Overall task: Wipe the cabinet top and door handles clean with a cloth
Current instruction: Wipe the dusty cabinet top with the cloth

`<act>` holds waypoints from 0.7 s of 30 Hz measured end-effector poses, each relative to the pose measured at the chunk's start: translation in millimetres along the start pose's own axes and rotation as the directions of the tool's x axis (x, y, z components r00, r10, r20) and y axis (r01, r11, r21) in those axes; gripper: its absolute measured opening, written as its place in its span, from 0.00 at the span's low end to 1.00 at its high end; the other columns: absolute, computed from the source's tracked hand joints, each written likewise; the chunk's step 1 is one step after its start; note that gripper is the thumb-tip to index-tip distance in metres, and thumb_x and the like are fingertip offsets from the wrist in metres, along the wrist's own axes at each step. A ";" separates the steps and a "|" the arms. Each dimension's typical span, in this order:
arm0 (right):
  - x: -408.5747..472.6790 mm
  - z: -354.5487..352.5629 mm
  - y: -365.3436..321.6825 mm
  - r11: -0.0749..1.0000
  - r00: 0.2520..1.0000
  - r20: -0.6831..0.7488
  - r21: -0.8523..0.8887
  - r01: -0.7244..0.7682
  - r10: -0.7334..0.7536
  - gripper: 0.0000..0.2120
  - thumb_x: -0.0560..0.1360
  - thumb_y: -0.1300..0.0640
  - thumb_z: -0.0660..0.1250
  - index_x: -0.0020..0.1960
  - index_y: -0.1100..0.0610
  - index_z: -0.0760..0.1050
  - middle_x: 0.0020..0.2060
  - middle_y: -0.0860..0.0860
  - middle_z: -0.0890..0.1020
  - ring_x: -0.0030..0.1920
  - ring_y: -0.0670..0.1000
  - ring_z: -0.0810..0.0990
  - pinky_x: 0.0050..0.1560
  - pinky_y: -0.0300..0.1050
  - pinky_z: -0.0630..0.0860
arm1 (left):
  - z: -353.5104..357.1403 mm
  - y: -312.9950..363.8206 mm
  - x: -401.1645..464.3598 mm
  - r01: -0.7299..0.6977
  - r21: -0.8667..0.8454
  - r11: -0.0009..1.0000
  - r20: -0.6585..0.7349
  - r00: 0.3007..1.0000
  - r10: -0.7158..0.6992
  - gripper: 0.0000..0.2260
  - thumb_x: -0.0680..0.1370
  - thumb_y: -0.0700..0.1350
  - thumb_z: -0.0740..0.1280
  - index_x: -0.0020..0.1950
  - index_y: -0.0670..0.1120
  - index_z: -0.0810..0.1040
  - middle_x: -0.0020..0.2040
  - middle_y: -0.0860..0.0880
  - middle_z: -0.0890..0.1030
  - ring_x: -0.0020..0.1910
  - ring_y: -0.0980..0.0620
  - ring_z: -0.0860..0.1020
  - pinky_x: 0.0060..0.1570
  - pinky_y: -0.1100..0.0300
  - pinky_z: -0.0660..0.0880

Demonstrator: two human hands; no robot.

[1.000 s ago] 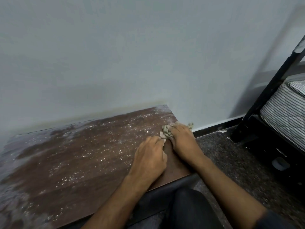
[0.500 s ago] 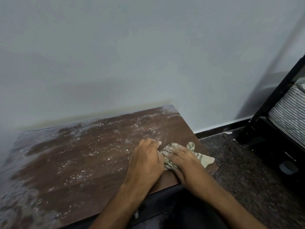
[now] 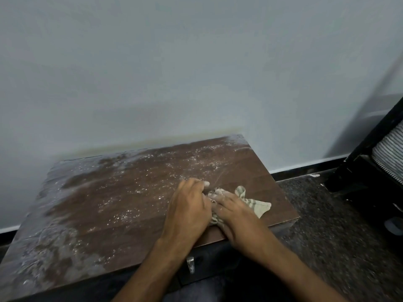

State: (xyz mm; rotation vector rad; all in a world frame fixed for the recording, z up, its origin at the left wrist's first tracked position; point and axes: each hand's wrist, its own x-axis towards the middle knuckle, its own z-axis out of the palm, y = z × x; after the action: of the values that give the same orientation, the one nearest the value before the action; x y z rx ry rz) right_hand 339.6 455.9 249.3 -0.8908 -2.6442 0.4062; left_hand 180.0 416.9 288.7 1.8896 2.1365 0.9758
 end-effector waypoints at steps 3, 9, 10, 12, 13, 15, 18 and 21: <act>30.7 -15.2 43.8 0.998 0.995 -0.077 0.007 -0.068 0.068 0.16 0.80 0.55 0.61 0.67 0.52 0.78 0.67 0.51 0.77 0.71 0.53 0.70 0.76 0.48 0.62 | -2.4 -0.5 -3.2 0.004 0.000 1.000 0.023 1.000 -0.004 0.14 0.76 0.38 0.62 0.60 0.45 0.80 0.55 0.51 0.80 0.56 0.53 0.75 0.60 0.56 0.73; 89.5 -16.9 59.6 0.940 0.934 -0.147 -0.063 -0.336 0.325 0.16 0.82 0.56 0.61 0.68 0.57 0.76 0.68 0.57 0.76 0.72 0.60 0.68 0.76 0.56 0.61 | -12.0 -10.8 -7.0 0.060 0.019 0.998 -0.006 0.998 -0.060 0.15 0.76 0.39 0.61 0.62 0.44 0.79 0.56 0.49 0.79 0.57 0.50 0.74 0.59 0.53 0.74; 87.7 -10.9 41.1 0.969 0.963 -0.129 -0.035 -0.243 0.237 0.14 0.81 0.57 0.62 0.65 0.57 0.78 0.65 0.57 0.77 0.69 0.60 0.70 0.74 0.56 0.64 | -12.8 -14.2 -5.2 0.075 0.021 0.997 -0.023 0.997 -0.075 0.14 0.76 0.38 0.61 0.60 0.43 0.79 0.55 0.47 0.79 0.55 0.48 0.74 0.58 0.51 0.74; 69.1 2.7 9.9 1.000 0.998 -0.060 0.005 -0.019 0.019 0.15 0.79 0.57 0.64 0.64 0.56 0.79 0.64 0.54 0.78 0.69 0.56 0.71 0.74 0.51 0.65 | -14.7 -20.5 -2.0 0.103 0.022 0.994 -0.051 0.994 -0.101 0.13 0.75 0.37 0.61 0.57 0.41 0.79 0.53 0.45 0.79 0.54 0.46 0.75 0.57 0.49 0.74; 57.8 4.0 3.7 0.998 0.998 -0.014 0.012 0.055 -0.055 0.17 0.79 0.56 0.64 0.67 0.55 0.78 0.67 0.53 0.78 0.71 0.53 0.69 0.76 0.48 0.63 | -16.4 -23.0 -1.5 0.109 0.023 0.994 -0.056 0.993 -0.108 0.14 0.75 0.37 0.61 0.58 0.41 0.79 0.54 0.46 0.79 0.55 0.46 0.75 0.58 0.51 0.74; 43.0 -5.4 16.3 0.997 0.997 0.005 0.011 0.082 -0.082 0.18 0.79 0.55 0.64 0.69 0.53 0.76 0.69 0.50 0.76 0.74 0.51 0.67 0.77 0.47 0.60 | -21.1 -25.8 -3.7 0.096 0.027 0.995 -0.042 0.995 -0.095 0.16 0.76 0.38 0.61 0.62 0.44 0.79 0.56 0.49 0.79 0.57 0.49 0.75 0.60 0.55 0.73; 45.9 -23.2 64.2 0.988 0.982 -0.117 -0.018 -0.155 0.151 0.17 0.80 0.58 0.65 0.68 0.53 0.77 0.68 0.53 0.77 0.72 0.55 0.70 0.76 0.53 0.62 | -25.6 -27.4 -9.8 0.080 0.009 0.997 -0.009 0.997 -0.080 0.15 0.77 0.38 0.61 0.60 0.47 0.80 0.56 0.53 0.80 0.57 0.54 0.74 0.60 0.59 0.72; 61.0 -17.2 51.5 0.954 0.946 -0.161 -0.065 -0.293 0.280 0.16 0.81 0.58 0.63 0.68 0.55 0.77 0.67 0.55 0.77 0.71 0.59 0.70 0.75 0.55 0.64 | -22.3 -25.5 -11.6 0.085 -0.001 0.996 0.006 0.996 -0.085 0.14 0.77 0.38 0.61 0.59 0.48 0.81 0.55 0.53 0.80 0.57 0.54 0.74 0.61 0.56 0.73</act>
State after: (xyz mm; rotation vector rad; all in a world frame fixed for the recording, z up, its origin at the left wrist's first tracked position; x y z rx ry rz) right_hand 327.6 536.1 258.9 -1.2898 -2.4162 0.2780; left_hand 149.9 397.5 288.9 1.7822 2.1923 0.9533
